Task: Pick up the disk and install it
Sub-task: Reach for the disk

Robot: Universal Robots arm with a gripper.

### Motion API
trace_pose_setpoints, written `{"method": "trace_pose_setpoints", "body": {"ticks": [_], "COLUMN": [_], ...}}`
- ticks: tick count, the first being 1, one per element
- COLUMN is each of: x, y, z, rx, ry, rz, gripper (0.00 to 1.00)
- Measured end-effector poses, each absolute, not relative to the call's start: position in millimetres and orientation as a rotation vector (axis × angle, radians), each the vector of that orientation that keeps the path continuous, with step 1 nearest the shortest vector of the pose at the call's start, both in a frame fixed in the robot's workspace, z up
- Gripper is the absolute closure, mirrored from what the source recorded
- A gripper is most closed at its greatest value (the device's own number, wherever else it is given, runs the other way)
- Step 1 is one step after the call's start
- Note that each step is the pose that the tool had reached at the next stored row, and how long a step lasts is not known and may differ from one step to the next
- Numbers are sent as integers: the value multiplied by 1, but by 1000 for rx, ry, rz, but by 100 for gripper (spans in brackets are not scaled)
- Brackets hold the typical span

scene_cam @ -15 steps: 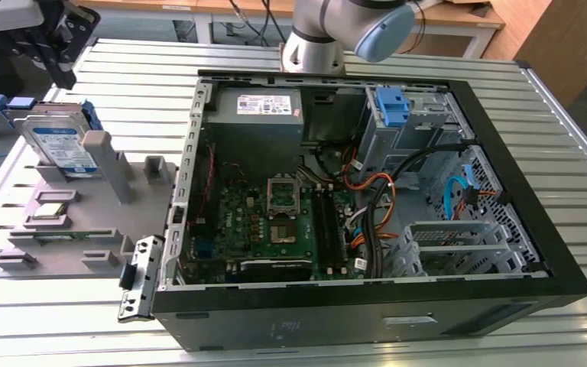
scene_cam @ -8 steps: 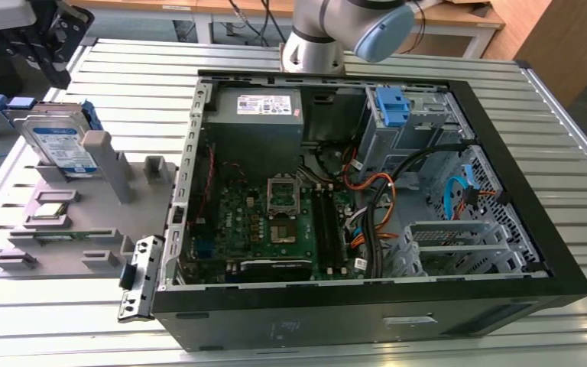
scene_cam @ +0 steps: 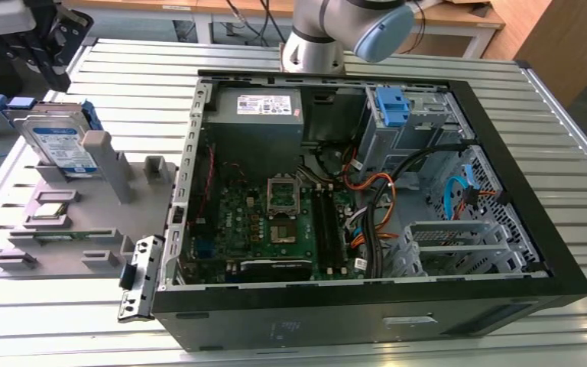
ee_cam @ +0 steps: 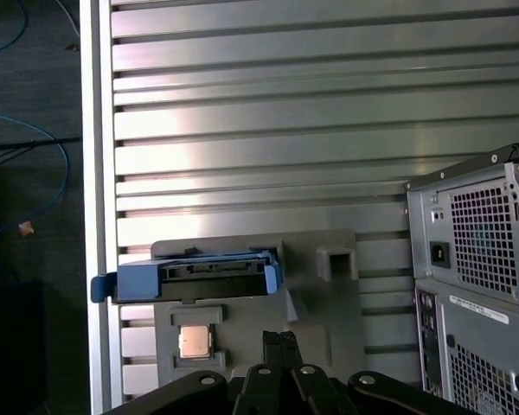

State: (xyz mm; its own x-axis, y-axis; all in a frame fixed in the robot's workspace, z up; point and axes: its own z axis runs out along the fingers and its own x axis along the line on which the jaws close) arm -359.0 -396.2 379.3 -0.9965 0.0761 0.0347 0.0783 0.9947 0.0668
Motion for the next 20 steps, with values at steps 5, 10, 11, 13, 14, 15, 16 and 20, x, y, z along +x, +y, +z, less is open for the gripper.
{"method": "trace_pose_setpoints", "body": {"ticks": [5, 10, 11, 13, 14, 15, 16, 20], "x": [-360, -361, -361, -362, -362, -362, -363, -367], "y": [-396, -393, -393, -391, -391, -390, -390, -389], "z": [377, 375, 375, 375, 374, 374, 374, 373], "rx": [-120, -120, -120, -120, -120, -120, -120, -120], "ry": [-3105, -3105, -3105, -3105, -3105, -3105, -3105, -3105], "rz": [-106, -106, -106, -106, -106, -106, -106, -106], "gripper": [89, 89, 89, 89, 89, 89, 89, 89]}}
